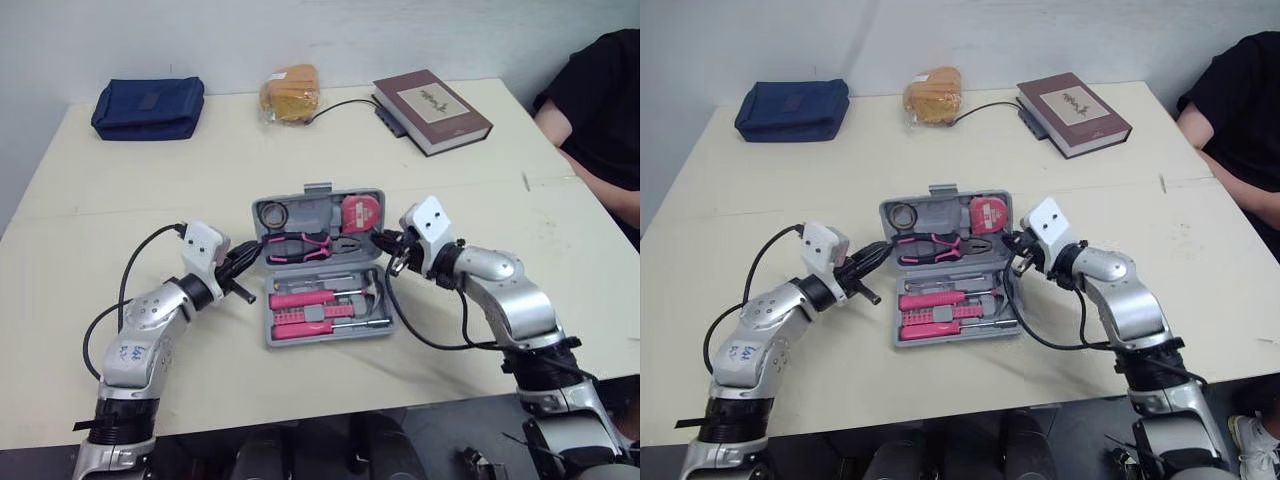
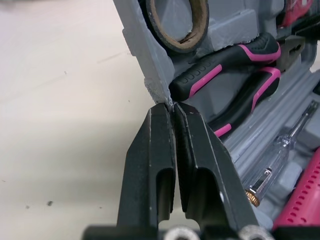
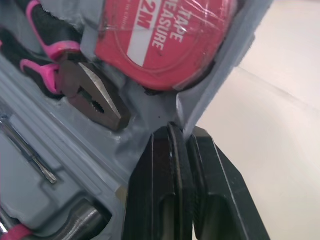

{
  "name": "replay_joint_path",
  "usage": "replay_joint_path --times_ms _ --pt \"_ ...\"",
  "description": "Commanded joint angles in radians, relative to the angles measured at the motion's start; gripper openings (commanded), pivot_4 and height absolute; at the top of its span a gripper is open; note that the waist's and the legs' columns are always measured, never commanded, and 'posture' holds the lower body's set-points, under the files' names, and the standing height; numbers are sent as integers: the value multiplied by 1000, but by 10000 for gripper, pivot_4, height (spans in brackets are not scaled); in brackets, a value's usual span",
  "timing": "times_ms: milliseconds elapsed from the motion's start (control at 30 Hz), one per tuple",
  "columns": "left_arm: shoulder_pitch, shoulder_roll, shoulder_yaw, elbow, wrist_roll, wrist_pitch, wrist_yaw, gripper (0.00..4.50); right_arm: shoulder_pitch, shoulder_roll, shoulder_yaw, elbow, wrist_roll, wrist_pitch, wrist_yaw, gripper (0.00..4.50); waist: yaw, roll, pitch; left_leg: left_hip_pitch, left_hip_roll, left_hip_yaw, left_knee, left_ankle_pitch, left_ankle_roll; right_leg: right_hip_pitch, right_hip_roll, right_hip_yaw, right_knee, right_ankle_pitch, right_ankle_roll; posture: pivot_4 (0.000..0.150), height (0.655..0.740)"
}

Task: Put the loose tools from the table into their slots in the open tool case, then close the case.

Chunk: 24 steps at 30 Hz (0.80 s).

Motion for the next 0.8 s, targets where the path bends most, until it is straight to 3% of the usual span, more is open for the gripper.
replay_joint_path --times_ms 33,200,433,533,633,733,800 --pt "59 37 59 -16 92 -236 5 477 104 -43 -2 4 -107 -323 -1 0 0 0 0 0 0 0 -1 0 0 0 0 0 -1 0 0 1500 7400" --pt "150 62 45 -9 149 -434 -41 477 186 -88 19 141 -265 -714 -79 0 -2 0 0 3 1 1 0 0 1 0 0 2 -3 0 0 1500 7400" --pt "261 124 58 1 256 -619 -54 477 230 -128 35 282 -479 -1016 -253 0 -2 0 0 4 4 1 0 -1 2 1 -1 3 -3 0 0 1500 7400" --pt "303 141 56 12 232 -654 -80 9597 261 -130 40 276 -459 -1033 -257 0 -2 1 0 5 4 1 0 -1 2 1 -1 3 -2 0 -1 1500 7400" --pt "339 162 79 21 234 -700 -87 23006 280 -158 33 279 -471 -1050 -266 12188 0 0 -1 6 5 1 1 -1 3 3 -2 3 -2 0 -1 1500 7400" --pt "409 175 144 11 169 -667 -95 37786 317 -222 -11 311 -472 -1078 -276 28326 -2 0 -1 8 5 0 1 -3 4 6 -2 2 -3 0 -1 1500 7400" --pt "479 217 191 17 160 -709 -137 45000 344 -288 -50 343 -464 -1115 -285 38993 -2 0 -1 8 7 0 1 -4 4 6 -2 2 -4 -1 -1 1500 7400"
